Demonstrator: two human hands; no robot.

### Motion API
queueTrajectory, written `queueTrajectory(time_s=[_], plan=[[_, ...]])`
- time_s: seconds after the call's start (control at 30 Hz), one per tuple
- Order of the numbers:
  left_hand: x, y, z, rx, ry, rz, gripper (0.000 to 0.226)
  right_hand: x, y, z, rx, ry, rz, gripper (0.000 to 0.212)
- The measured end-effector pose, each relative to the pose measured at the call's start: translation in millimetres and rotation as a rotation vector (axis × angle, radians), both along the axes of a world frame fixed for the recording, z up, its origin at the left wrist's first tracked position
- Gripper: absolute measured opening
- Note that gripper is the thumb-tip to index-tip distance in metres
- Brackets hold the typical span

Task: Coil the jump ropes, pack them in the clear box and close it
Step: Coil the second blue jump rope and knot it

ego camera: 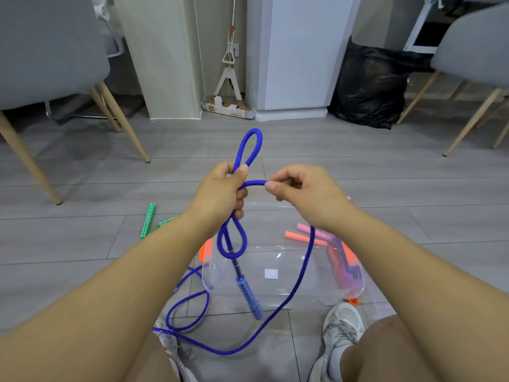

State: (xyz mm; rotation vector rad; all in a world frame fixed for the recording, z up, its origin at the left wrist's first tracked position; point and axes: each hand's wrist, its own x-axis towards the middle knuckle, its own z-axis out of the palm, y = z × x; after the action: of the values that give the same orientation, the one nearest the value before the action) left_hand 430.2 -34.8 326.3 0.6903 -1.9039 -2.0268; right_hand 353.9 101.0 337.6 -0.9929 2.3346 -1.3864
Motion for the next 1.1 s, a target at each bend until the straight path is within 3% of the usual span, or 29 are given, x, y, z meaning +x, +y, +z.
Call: queueTrajectory(time_s=[0.23,0.43,0.6,0.7,0.83,0.93,1.1], plan=[[13.7,-39.2,13.8,0.193,0.141,0.146,0.024,-24.0,55.4,3.1,0.089,-0.061,-0.06,0.008],[17.3,-35.9,14.2,0.372,0.141,0.07,0.032,-24.3,53.9,-1.0,-0.187,-0.197,-0.238,0.012],[10.5,-11.6,17.3,0.336,0.085,-0.018,0.048,-10.6,19.1,2.9,-0.314,-0.251,-0.312,0.022],[6.9,-0.8,18.4,0.267,0.069,-0.034,0.04,-4.9,2.8,4.3,-0.322,-0.252,-0.307,0.021],[0.9,6.9,15.3,0.2,0.056,-0.017,0.028,1.5,-11.9,3.7,-0.151,-0.069,-0.247,0.013],[-2.8,9.2,13.5,0.155,0.046,0.009,0.026,7.8,-15.9,2.7,0.023,0.094,-0.121,0.026],[-6.7,12.6,12.0,0.093,0.045,0.037,0.022,12.0,-19.5,0.0,-0.062,-0.002,-0.081,0.009]])
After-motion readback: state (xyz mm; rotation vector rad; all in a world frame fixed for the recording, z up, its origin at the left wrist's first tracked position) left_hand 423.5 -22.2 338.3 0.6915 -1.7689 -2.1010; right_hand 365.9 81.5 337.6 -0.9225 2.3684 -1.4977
